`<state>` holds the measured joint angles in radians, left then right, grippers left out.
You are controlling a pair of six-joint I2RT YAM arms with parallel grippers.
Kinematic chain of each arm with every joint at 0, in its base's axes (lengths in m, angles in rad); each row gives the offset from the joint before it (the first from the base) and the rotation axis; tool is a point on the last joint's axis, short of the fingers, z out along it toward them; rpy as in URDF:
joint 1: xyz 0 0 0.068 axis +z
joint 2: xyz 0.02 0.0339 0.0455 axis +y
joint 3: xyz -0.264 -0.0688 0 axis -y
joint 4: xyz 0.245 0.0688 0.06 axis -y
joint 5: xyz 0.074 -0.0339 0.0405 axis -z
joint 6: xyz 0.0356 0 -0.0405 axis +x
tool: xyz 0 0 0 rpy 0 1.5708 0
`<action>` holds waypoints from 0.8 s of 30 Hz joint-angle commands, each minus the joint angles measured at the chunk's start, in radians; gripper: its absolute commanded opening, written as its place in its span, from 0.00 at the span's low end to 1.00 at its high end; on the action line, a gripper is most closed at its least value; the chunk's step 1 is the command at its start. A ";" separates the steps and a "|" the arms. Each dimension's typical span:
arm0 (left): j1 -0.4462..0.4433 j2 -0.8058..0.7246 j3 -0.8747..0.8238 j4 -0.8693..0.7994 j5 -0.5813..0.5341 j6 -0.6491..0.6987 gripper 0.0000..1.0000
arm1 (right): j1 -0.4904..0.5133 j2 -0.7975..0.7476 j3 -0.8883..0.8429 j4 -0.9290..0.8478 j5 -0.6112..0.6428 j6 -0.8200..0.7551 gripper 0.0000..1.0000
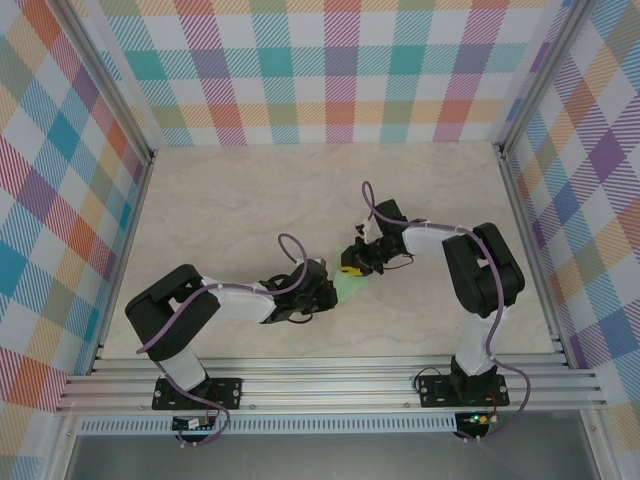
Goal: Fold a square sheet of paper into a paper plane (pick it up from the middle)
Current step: Fourth fold the wing at the center of the table.
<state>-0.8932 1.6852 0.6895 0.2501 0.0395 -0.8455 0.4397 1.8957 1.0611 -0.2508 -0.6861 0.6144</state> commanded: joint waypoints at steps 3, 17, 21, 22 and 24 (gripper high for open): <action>0.007 0.004 -0.027 -0.046 -0.014 -0.014 0.00 | 0.019 0.016 0.004 0.019 -0.050 0.001 0.19; 0.005 -0.003 -0.018 -0.074 -0.010 0.002 0.06 | 0.034 0.112 0.048 -0.042 0.038 -0.022 0.17; 0.005 -0.041 -0.012 -0.085 0.009 0.021 0.11 | 0.034 0.106 0.045 -0.070 0.064 -0.048 0.16; 0.005 -0.049 -0.008 -0.092 0.012 0.025 0.13 | 0.034 0.105 0.043 -0.075 0.063 -0.054 0.16; 0.005 -0.060 -0.001 -0.101 0.023 0.031 0.14 | 0.034 0.104 0.043 -0.081 0.060 -0.060 0.16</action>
<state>-0.8932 1.6634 0.6895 0.2134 0.0448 -0.8371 0.4732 1.9762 1.0962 -0.2771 -0.6781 0.5911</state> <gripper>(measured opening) 0.137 0.165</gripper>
